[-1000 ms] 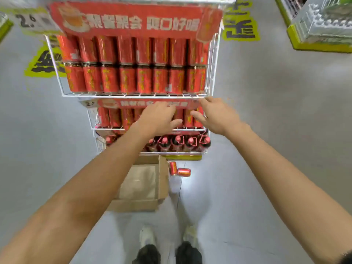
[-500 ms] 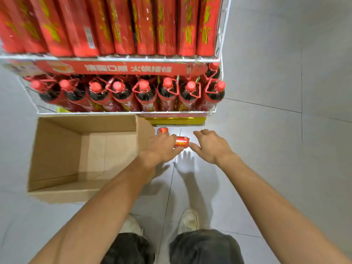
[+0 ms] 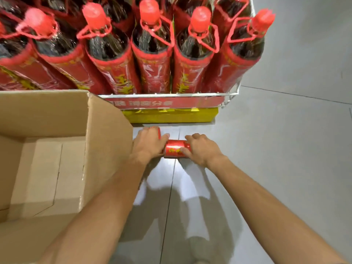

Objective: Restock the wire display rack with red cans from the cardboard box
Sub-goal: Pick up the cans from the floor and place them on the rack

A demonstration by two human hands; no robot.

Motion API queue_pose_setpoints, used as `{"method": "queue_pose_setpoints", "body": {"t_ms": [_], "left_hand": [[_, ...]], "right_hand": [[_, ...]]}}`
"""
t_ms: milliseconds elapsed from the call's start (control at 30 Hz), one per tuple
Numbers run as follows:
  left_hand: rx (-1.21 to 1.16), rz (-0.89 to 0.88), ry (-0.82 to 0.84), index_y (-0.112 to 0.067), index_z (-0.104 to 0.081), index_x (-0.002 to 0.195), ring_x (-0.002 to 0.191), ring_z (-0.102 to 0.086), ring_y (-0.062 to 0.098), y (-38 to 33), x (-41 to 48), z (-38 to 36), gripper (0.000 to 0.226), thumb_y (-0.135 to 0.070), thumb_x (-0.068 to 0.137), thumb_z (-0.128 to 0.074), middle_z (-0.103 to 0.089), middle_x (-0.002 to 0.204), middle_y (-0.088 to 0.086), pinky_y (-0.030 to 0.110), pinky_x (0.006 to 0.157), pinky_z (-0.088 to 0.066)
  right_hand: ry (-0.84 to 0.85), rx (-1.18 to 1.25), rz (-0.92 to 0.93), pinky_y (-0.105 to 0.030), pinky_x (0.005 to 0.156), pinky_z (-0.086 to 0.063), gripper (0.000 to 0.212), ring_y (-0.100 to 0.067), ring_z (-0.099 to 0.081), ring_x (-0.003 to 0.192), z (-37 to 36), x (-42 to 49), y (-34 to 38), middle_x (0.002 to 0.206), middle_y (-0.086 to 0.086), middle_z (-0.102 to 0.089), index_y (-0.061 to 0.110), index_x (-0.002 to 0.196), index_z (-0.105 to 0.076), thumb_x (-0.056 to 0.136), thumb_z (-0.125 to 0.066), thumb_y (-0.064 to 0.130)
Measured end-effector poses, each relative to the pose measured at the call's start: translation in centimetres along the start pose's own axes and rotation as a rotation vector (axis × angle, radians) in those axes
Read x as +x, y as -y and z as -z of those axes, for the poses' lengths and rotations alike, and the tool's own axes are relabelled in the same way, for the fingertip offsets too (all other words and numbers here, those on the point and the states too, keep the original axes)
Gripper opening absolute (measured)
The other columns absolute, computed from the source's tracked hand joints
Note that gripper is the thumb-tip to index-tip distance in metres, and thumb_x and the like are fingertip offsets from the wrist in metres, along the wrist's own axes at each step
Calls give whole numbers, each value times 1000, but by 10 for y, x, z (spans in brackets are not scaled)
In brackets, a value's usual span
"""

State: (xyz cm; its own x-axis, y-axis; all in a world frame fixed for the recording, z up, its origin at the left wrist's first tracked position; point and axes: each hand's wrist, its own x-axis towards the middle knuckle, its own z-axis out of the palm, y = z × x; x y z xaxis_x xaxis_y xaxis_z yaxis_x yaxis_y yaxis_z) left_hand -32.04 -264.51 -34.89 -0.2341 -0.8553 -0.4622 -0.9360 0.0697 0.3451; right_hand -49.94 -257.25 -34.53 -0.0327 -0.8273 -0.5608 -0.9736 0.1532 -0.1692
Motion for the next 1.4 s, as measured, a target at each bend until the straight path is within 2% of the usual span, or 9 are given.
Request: {"method": "queue_pose_setpoints", "body": {"t_ms": [200,533,833,900,1000,1100,1200,1300,1400], "left_hand": [[22,-4,-65,-10,-54,133,122,-57,40,47,12,-14,52,-47,98,-62,-59,129,19,53,102,-49],[-187,-20,-96,-19,-40,142,115,-63,34,45,15,-45,62,-40,94,-73,-60,130,13,46,96,-52],[-489,178,-49,-23,-40,150,125,-61,34,50,7,-48,78,-38,86,-82,-60,139,11,49,105,-50],[-543,222,-45,-20,-42,151,115,-66,31,46,-2,-34,81,-39,84,-83,-61,136,12,42,94,-59],[-669,269,-37,-18,-47,145,82,-68,19,26,-33,9,75,-35,83,-85,-63,119,6,25,56,-59],[-671,270,-56,-16,-57,132,100,-69,28,-7,-80,76,65,-31,76,-86,-69,116,12,38,84,-60],[-683,224,-56,-14,-61,123,105,-68,28,-48,-138,165,58,-27,74,-88,-69,113,8,35,87,-56],[-673,147,-54,-18,-62,109,84,-70,20,-90,-200,272,57,-35,61,-90,-66,92,-8,29,63,-54],[-626,61,-65,-21,-66,109,71,-63,10,-129,-263,388,63,-40,53,-84,-70,96,-1,14,44,-44]], "right_hand": [[-51,45,21,-46,92,-53,55,-35,-57,120,-42,29,5,129,-14,-59,13,136,-52,102,-53,56],[-99,146,15,-42,89,-53,65,-31,-60,113,-51,33,2,125,-11,-60,15,138,-54,94,-63,62],[-55,191,-47,-36,81,-54,74,-27,-64,101,-55,16,-1,112,-5,-64,17,121,-62,73,-79,71],[-104,204,-64,-34,77,-50,73,-27,-65,101,-40,2,-2,111,-5,-67,19,122,-64,72,-78,72],[-194,243,-86,-35,78,-55,72,-25,-66,97,5,-37,6,106,-2,-68,24,116,-68,67,-78,77],[-275,308,-78,-37,79,-55,70,-24,-64,95,76,-98,20,100,-1,-67,26,111,-68,63,-81,75],[-354,373,-80,-37,77,-52,74,-25,-64,95,160,-174,37,99,1,-67,27,112,-67,58,-76,76],[-411,472,-87,-33,80,-50,82,-20,-62,100,254,-251,58,107,5,-64,33,121,-61,54,-74,77],[-444,520,-69,-24,82,-44,86,-16,-59,106,356,-326,83,114,7,-62,32,127,-57,54,-83,68]]}}
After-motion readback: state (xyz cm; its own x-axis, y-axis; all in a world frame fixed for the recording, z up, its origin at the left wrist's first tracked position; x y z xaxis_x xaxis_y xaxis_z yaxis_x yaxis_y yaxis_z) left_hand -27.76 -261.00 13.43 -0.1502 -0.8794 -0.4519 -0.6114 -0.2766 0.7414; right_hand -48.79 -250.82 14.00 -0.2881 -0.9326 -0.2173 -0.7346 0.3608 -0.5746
